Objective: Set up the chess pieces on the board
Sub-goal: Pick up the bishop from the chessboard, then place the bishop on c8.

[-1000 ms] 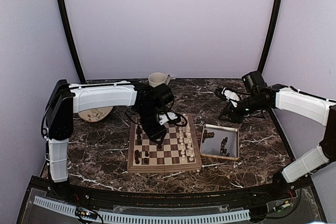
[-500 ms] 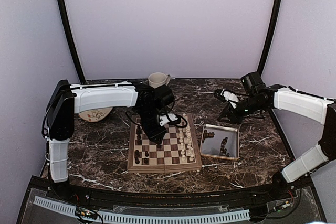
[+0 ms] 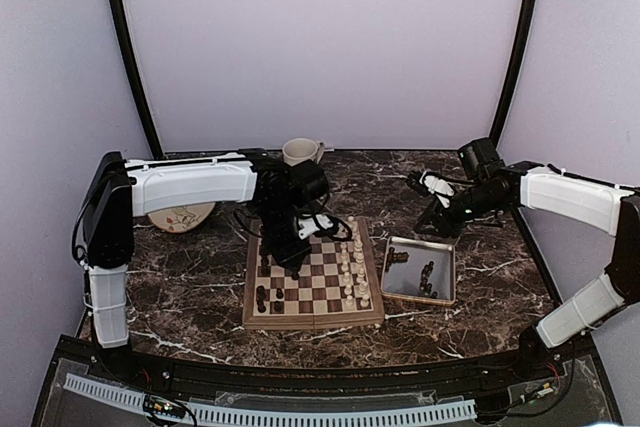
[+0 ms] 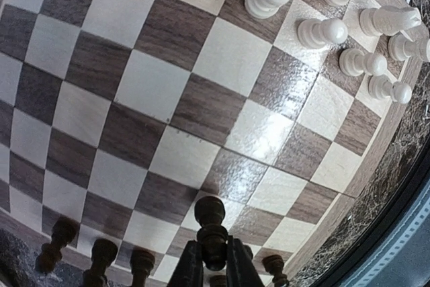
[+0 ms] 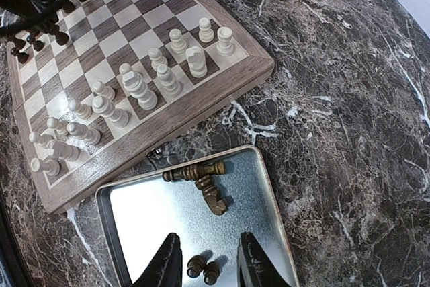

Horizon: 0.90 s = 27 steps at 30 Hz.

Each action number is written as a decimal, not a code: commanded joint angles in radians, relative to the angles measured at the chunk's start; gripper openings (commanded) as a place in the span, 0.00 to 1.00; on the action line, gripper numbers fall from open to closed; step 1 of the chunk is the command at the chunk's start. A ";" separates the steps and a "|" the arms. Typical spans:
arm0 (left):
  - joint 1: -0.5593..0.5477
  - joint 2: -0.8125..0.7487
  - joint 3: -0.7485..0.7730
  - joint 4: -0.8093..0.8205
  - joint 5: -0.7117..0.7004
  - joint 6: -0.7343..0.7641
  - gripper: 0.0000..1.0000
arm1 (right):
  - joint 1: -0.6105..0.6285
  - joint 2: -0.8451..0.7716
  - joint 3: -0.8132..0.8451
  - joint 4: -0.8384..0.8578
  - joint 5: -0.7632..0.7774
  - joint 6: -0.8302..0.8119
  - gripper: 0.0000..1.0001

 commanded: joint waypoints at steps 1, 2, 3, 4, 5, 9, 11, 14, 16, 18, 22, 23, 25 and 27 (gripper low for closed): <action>-0.004 -0.151 -0.073 -0.065 -0.068 -0.023 0.06 | 0.001 0.009 -0.004 0.007 -0.006 -0.011 0.29; -0.004 -0.172 -0.096 -0.063 -0.083 -0.029 0.05 | 0.002 0.010 -0.005 0.007 -0.006 -0.009 0.29; -0.003 -0.190 -0.115 -0.062 -0.091 -0.033 0.05 | 0.001 0.011 -0.005 0.007 -0.005 -0.010 0.29; -0.001 -0.209 -0.135 -0.060 -0.095 -0.038 0.05 | 0.001 0.012 -0.004 0.006 -0.006 -0.010 0.29; 0.000 -0.227 -0.153 -0.059 -0.098 -0.041 0.05 | 0.001 0.014 -0.003 0.006 -0.005 -0.010 0.29; 0.014 -0.264 -0.215 -0.045 -0.110 -0.055 0.04 | 0.002 0.020 -0.002 0.004 -0.004 -0.007 0.29; 0.025 -0.274 -0.238 -0.026 -0.099 -0.056 0.04 | 0.001 0.021 -0.002 0.004 -0.004 -0.007 0.29; 0.042 -0.275 -0.257 0.002 -0.085 -0.056 0.04 | 0.002 0.022 -0.002 0.001 -0.004 -0.006 0.29; 0.050 -0.271 -0.270 0.020 -0.073 -0.052 0.04 | 0.001 0.023 -0.003 0.002 -0.002 -0.006 0.29; 0.057 -0.264 -0.276 0.030 -0.064 -0.045 0.04 | 0.001 0.024 -0.003 0.002 0.000 -0.008 0.29; 0.068 -0.253 -0.284 0.043 -0.072 -0.041 0.04 | 0.001 0.030 -0.004 0.002 0.001 -0.007 0.29; 0.070 -0.251 -0.285 0.046 -0.067 -0.040 0.04 | 0.001 0.031 -0.002 0.002 0.000 -0.007 0.29; 0.071 -0.247 -0.286 0.050 -0.058 -0.037 0.04 | 0.001 0.036 -0.003 0.002 0.002 -0.010 0.29; 0.071 -0.242 -0.288 0.052 -0.048 -0.038 0.04 | 0.002 0.040 -0.003 0.001 0.001 -0.011 0.29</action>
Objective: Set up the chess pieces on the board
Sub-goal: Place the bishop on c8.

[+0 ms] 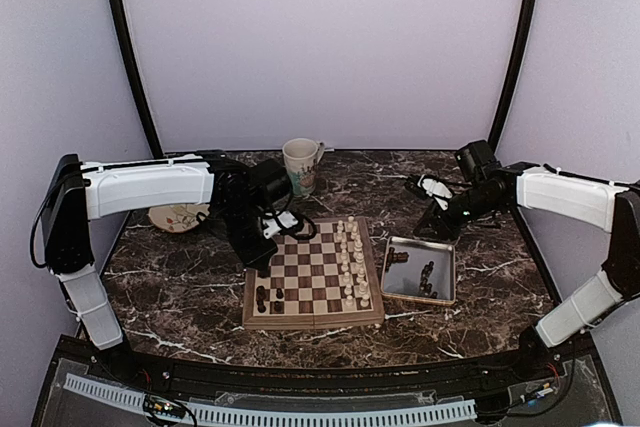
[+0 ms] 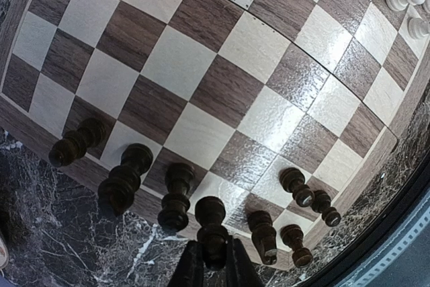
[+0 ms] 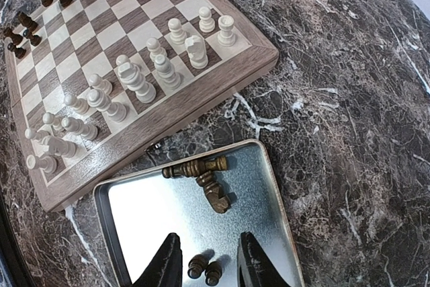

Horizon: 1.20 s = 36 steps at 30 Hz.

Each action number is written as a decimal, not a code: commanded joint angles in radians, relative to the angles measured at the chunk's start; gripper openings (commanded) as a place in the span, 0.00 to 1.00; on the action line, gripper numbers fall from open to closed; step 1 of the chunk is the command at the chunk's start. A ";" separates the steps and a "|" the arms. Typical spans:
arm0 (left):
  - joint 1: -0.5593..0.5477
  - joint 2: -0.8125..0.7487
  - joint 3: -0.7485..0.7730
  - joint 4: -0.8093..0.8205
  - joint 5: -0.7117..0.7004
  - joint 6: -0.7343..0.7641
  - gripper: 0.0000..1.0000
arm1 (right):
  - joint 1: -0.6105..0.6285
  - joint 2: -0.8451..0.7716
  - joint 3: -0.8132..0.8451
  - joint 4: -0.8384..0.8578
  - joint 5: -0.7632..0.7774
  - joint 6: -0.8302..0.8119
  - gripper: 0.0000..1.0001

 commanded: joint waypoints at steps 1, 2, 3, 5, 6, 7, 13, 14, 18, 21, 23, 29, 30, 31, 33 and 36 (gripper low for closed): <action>0.003 0.002 -0.016 0.009 0.030 0.008 0.05 | 0.002 0.014 -0.003 0.003 -0.001 -0.011 0.29; 0.003 0.005 -0.018 0.010 0.037 0.009 0.05 | 0.001 0.016 -0.003 0.003 -0.001 -0.011 0.29; 0.003 0.007 -0.022 0.010 0.042 0.010 0.05 | 0.001 0.017 -0.003 0.002 0.000 -0.010 0.29; 0.003 0.008 -0.026 0.009 0.044 0.009 0.05 | 0.001 0.019 -0.001 0.002 0.000 -0.012 0.29; 0.004 0.008 -0.027 0.007 0.043 0.010 0.05 | 0.001 0.019 -0.002 0.002 0.001 -0.012 0.29; 0.003 0.008 -0.030 0.007 0.041 0.010 0.05 | 0.001 0.019 -0.002 0.002 0.002 -0.012 0.29; 0.004 0.011 -0.043 0.009 0.027 0.009 0.05 | 0.001 0.021 0.000 -0.001 -0.001 -0.012 0.29; 0.003 0.013 -0.042 0.010 0.024 0.009 0.05 | 0.001 0.021 0.000 -0.001 0.000 -0.013 0.29; 0.003 0.022 -0.035 0.010 0.023 0.009 0.06 | 0.001 0.019 -0.002 -0.001 -0.001 -0.013 0.29; 0.003 0.027 -0.031 0.010 0.023 0.010 0.06 | 0.001 0.020 -0.002 -0.001 0.001 -0.014 0.29; 0.003 0.029 -0.032 0.011 0.023 0.010 0.07 | 0.001 0.021 -0.002 -0.001 0.001 -0.013 0.29; 0.003 0.032 -0.032 0.011 0.020 0.007 0.12 | 0.002 0.025 -0.002 -0.001 0.001 -0.014 0.29; 0.003 0.030 -0.032 0.009 0.018 0.007 0.14 | 0.001 0.025 -0.003 -0.001 0.002 -0.014 0.29; 0.003 0.028 -0.033 0.009 0.016 0.006 0.15 | 0.002 0.025 -0.003 -0.001 0.003 -0.014 0.29; 0.003 0.022 -0.033 0.009 0.009 0.004 0.20 | 0.001 0.027 -0.002 -0.002 0.003 -0.014 0.29; 0.003 0.011 -0.034 0.009 0.013 0.002 0.25 | 0.001 0.030 0.000 -0.004 0.003 -0.013 0.29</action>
